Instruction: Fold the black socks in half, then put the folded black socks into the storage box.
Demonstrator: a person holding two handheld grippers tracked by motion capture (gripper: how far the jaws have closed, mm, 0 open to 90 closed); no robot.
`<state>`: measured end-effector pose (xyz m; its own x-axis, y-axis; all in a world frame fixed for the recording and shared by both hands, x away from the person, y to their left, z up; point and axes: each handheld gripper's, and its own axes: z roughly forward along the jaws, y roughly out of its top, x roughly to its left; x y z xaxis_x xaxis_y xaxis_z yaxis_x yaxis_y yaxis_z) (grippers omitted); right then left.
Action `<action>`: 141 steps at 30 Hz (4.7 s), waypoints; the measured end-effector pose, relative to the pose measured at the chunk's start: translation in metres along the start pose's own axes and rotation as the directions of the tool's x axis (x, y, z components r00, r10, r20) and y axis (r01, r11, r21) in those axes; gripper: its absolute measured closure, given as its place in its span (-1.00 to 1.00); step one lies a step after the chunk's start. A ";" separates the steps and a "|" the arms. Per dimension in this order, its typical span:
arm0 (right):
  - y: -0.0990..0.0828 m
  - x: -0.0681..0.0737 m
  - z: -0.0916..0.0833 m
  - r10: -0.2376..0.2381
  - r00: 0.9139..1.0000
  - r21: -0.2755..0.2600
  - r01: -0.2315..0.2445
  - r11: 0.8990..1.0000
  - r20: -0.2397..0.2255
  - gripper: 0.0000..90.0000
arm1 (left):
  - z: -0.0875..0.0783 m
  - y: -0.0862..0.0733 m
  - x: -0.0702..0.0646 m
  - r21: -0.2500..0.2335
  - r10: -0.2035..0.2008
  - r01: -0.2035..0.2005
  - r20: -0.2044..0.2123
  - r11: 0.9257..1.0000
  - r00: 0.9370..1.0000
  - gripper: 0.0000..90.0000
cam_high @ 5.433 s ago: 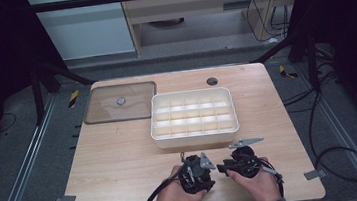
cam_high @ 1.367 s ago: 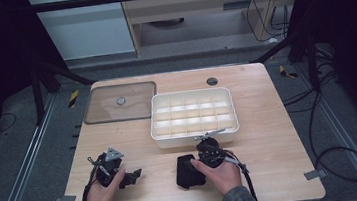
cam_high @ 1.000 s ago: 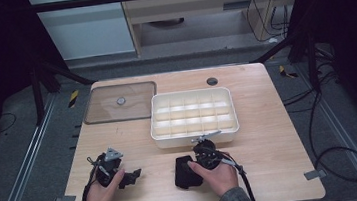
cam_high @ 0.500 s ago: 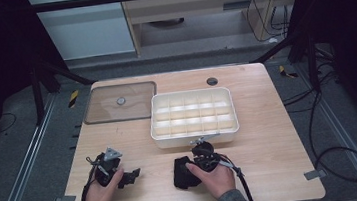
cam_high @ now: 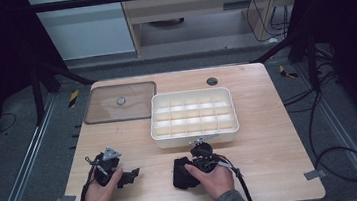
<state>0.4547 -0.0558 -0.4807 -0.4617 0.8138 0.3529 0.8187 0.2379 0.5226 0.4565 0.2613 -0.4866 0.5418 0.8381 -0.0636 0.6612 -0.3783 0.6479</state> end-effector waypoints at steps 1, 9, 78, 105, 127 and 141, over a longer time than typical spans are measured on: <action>0.000 0.000 0.000 0.000 1.000 -0.001 0.000 1.000 -0.002 -0.07 | 0.000 0.000 0.000 0.000 -0.001 0.001 0.001 1.000 1.000 -0.81; -0.001 0.002 0.001 -0.004 0.999 0.003 0.005 1.000 -0.034 0.16 | 0.000 0.000 0.001 0.000 -0.003 0.003 0.002 1.000 1.000 -0.81; 0.055 -0.060 -0.165 -0.106 0.971 -0.244 0.158 0.957 0.213 0.73 | -0.008 -0.012 0.033 -0.053 -0.083 0.080 -0.071 0.995 0.994 -0.88; 0.089 -0.086 -0.169 -0.128 0.940 -0.217 0.203 0.955 0.315 0.73 | 0.005 -0.023 0.033 -0.074 -0.020 0.010 -0.126 0.997 0.992 -1.00; 0.098 -0.089 -0.155 -0.158 0.929 -0.187 0.229 0.955 0.335 0.72 | 0.005 -0.024 0.033 -0.077 -0.020 0.010 -0.129 0.997 0.992 -1.00; 0.102 -0.089 -0.141 -0.181 0.907 -0.170 0.261 0.950 0.381 0.72 | 0.005 -0.024 0.033 -0.077 -0.018 0.008 -0.127 0.997 0.992 -1.00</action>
<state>0.5309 -0.1786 -0.3494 -0.4368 0.8968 -0.0705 0.5990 0.3485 0.7209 0.4612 0.2960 -0.5078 0.4591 0.8881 0.0218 0.6238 -0.3397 0.7039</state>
